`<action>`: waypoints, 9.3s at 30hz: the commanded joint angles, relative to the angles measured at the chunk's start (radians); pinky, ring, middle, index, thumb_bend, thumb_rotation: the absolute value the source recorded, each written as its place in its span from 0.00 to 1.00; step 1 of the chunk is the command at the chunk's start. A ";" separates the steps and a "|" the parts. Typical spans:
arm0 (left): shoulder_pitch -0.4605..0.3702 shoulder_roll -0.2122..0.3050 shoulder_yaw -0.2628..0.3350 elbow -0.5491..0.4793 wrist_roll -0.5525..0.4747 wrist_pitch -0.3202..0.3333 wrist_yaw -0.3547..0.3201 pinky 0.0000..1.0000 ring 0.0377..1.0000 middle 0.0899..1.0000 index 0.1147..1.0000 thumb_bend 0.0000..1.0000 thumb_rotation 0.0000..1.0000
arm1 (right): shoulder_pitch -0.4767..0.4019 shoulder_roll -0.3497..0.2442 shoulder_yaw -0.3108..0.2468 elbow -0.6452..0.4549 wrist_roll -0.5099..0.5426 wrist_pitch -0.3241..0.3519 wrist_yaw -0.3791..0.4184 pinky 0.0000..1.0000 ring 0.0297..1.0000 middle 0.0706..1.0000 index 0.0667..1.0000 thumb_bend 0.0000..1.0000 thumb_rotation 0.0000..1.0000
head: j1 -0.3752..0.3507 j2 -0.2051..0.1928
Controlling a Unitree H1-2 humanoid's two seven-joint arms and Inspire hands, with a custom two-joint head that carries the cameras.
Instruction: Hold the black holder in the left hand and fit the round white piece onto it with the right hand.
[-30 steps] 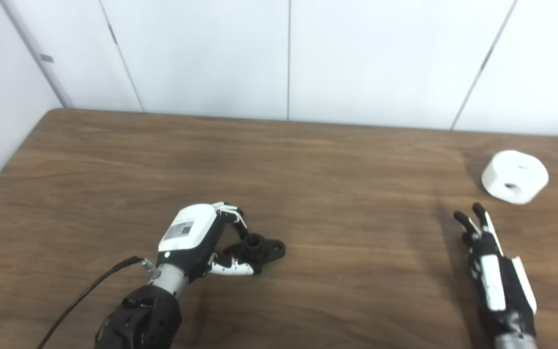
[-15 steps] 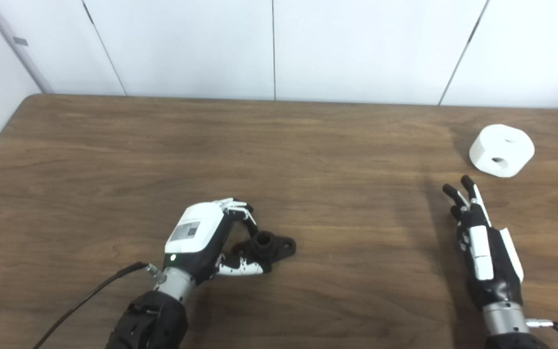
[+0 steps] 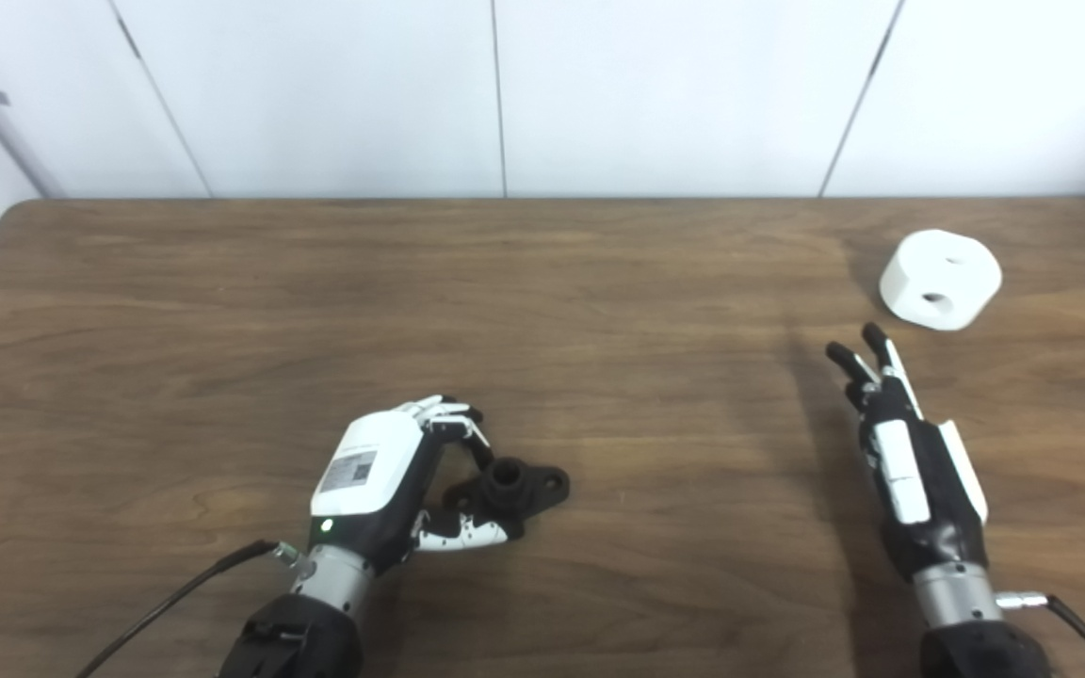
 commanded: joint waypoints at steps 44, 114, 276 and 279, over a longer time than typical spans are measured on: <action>0.009 0.015 -0.066 0.172 0.008 -0.115 0.056 0.85 0.85 0.77 0.42 0.52 0.05 | -0.352 -0.238 -0.078 -0.152 -0.382 0.359 -0.010 0.99 0.96 0.93 0.98 0.66 0.49 | -0.233 -0.082; 0.011 0.017 -0.061 0.184 -0.008 -0.115 0.069 0.84 0.85 0.76 0.42 0.52 0.05 | -0.831 -0.530 0.119 0.483 -0.805 0.421 0.504 0.96 1.00 0.93 0.80 0.92 0.22 | -0.270 -0.111; -0.053 -0.083 -0.150 0.225 0.091 0.019 0.043 0.86 0.86 0.78 0.42 0.52 0.05 | -0.715 -0.326 0.416 -0.307 -0.842 0.281 0.830 0.84 0.94 0.78 0.45 0.52 0.13 | 0.034 0.000; -0.057 -0.081 -0.156 0.227 0.099 0.020 0.039 0.87 0.87 0.78 0.42 0.52 0.05 | -0.705 -0.322 0.426 -0.303 -0.850 0.260 0.830 0.84 0.94 0.78 0.45 0.53 0.13 | 0.036 0.002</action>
